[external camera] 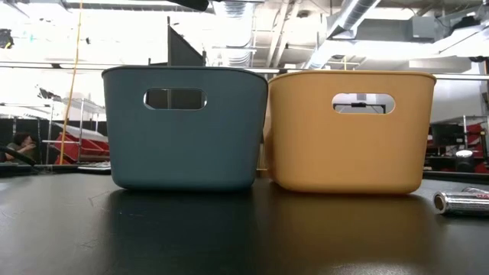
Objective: Sort batteries
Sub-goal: Put the right silver battery into the yellow bin
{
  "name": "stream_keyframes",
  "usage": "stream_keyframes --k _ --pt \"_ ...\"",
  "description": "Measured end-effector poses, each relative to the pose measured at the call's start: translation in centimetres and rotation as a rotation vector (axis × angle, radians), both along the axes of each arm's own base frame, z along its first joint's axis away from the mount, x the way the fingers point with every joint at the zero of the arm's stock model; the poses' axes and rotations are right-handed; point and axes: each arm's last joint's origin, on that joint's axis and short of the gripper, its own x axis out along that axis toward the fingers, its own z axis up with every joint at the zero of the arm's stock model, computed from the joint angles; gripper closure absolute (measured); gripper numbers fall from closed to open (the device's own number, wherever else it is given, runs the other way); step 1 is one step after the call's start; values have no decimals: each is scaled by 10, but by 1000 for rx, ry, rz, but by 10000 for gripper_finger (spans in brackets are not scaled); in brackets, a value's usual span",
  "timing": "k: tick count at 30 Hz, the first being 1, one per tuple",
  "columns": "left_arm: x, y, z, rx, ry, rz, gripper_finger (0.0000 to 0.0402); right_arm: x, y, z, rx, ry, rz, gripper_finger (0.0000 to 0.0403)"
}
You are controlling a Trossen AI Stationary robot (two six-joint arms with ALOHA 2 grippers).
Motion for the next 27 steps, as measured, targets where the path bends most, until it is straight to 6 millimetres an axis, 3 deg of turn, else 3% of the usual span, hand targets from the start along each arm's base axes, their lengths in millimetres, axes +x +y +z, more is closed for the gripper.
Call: stream_keyframes --k 10,20,27 --pt "0 0 0 3 3 -1 203 -28 -6 27 -5 1 -39 383" --pt "0 0 0 4 7 -5 202 -42 -25 82 -77 -344 -44 382" --pt "0 0 0 -2 9 -7 202 -34 -48 116 -266 -573 -25 382"
